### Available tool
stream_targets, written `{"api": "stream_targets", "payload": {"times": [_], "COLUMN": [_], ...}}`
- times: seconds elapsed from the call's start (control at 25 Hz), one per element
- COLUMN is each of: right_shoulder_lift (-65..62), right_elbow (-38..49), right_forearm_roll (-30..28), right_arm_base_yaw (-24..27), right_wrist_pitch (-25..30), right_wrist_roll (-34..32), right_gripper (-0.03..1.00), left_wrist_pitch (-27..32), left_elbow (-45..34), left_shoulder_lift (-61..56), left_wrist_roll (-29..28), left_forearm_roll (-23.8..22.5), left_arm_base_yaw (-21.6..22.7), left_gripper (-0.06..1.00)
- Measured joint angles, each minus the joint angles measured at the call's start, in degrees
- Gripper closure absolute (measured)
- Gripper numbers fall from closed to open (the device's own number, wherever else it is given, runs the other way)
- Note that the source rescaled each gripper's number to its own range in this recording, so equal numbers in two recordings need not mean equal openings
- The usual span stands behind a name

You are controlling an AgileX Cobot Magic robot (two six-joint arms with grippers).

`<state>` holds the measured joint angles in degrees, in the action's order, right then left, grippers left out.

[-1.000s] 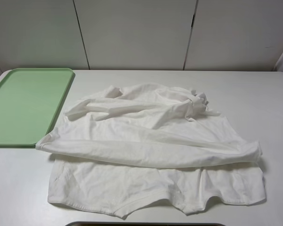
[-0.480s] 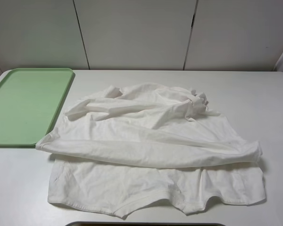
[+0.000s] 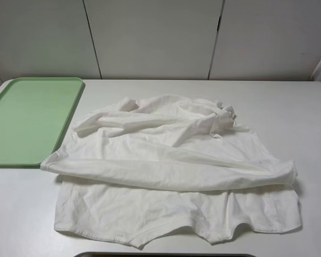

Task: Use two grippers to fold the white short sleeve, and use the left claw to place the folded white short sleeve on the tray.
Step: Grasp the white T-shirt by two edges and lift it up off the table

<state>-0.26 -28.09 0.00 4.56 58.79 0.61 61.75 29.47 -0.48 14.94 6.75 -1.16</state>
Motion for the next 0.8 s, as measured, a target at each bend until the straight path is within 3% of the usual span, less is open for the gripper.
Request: {"api": "stream_targets", "payload": {"times": [0.52, 0.8], "right_shoulder_lift": [5.30, 24.48], "right_elbow": [-2.86, -13.44], "right_forearm_roll": [0.50, 1.79], "right_arm_base_yaw": [0.00, 0.00], "right_wrist_pitch": [0.00, -0.02], "right_wrist_roll": [0.00, 3.93], "right_gripper": [-0.03, -0.03], "left_wrist_pitch": [-0.31, 0.07], "left_elbow": [3.00, 16.23], "left_shoulder_lift": [2.17, 21.94], "left_wrist_roll": [-0.05, 0.18], "left_forearm_roll": [0.00, 0.00], "left_arm_base_yaw": [0.00, 0.00], "left_gripper": [-0.05, -0.04]}}
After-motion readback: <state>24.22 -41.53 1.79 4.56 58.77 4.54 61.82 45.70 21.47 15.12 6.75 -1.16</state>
